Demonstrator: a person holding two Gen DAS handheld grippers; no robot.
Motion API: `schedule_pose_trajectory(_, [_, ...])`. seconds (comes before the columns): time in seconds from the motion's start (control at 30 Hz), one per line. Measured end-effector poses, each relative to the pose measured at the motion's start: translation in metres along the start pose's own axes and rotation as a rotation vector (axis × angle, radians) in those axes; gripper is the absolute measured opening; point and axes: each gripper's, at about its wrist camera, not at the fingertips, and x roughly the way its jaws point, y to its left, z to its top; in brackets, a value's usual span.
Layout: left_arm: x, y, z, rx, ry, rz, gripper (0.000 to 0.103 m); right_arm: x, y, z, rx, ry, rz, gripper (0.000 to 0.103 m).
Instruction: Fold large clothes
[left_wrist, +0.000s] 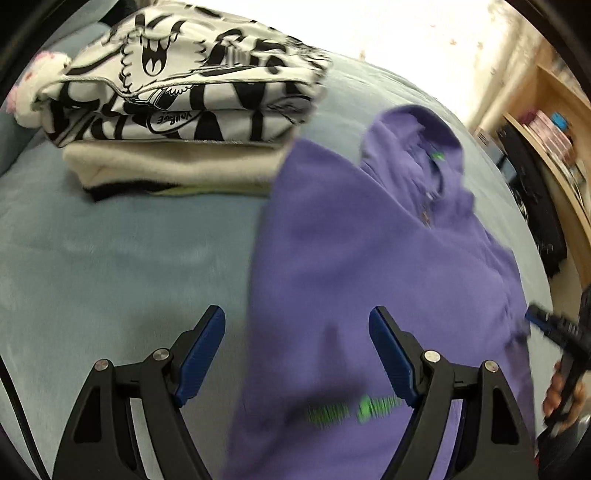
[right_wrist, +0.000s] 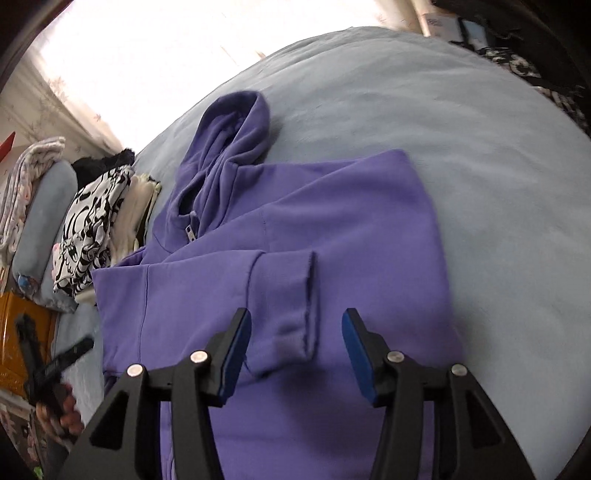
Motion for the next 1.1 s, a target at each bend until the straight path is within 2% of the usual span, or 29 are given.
schedule_pose_trajectory(0.17, [0.031,0.024,0.042,-0.039,0.004,-0.095,0.079,0.038,0.002,0.014,-0.014,0.049,0.018,0.051])
schedule_pose_trajectory(0.3, [0.058,0.033,0.064,-0.017,0.027,-0.158,0.079,0.049,-0.001,0.018,-0.018,0.054,0.052,0.051])
schedule_pose_trajectory(0.57, [0.098,0.032,0.083,-0.008,0.078,-0.357,0.079,0.052,-0.001,0.02,-0.057,0.042,0.087,0.051])
schedule_pose_trajectory(0.6, [0.098,0.028,0.084,-0.004,0.069,-0.365,0.07,0.052,-0.001,0.02,-0.06,0.039,0.088,0.051])
schedule_pose_trajectory(0.63, [0.096,0.025,0.083,0.006,0.054,-0.363,0.05,0.052,0.0,0.02,-0.065,0.037,0.086,0.051])
schedule_pose_trajectory(0.7, [0.086,0.014,0.08,0.044,0.013,-0.334,0.041,0.053,0.006,0.019,-0.089,0.035,0.078,0.051])
schedule_pose_trajectory(0.73, [0.079,0.01,0.078,0.056,-0.016,-0.318,0.032,0.053,0.01,0.019,-0.105,0.034,0.068,0.051])
schedule_pose_trajectory(0.77, [0.07,0.004,0.074,0.075,-0.047,-0.299,0.028,0.054,0.015,0.019,-0.123,0.033,0.065,0.042])
schedule_pose_trajectory(0.8, [0.058,-0.004,0.071,0.103,-0.086,-0.249,0.021,0.054,0.02,0.019,-0.146,0.035,0.065,0.018])
schedule_pose_trajectory(0.83, [0.046,-0.007,0.067,0.12,-0.12,-0.216,0.019,0.056,0.025,0.019,-0.165,0.04,0.06,0.008])
schedule_pose_trajectory(0.87, [0.037,-0.012,0.064,0.133,-0.153,-0.188,0.019,0.055,0.032,0.018,-0.19,0.032,0.036,0.008])
schedule_pose_trajectory(0.93, [0.018,-0.024,0.056,0.164,-0.239,-0.091,0.019,0.046,0.05,0.017,-0.256,-0.039,-0.006,0.008])
schedule_pose_trajectory(0.97, [0.015,-0.023,0.055,0.171,-0.257,-0.057,0.019,0.041,0.057,0.017,-0.276,-0.083,-0.027,0.008])
schedule_pose_trajectory(1.0, [0.019,-0.027,0.053,0.19,-0.28,0.01,0.019,0.039,0.061,0.017,-0.285,-0.111,-0.042,0.008])
schedule_pose_trajectory(1.07, [0.033,-0.027,0.052,0.216,-0.28,0.094,0.019,0.044,0.063,0.021,-0.281,-0.141,-0.086,0.008])
schedule_pose_trajectory(1.1, [0.047,-0.027,0.05,0.236,-0.267,0.145,0.021,0.05,0.061,0.023,-0.273,-0.126,-0.093,0.008])
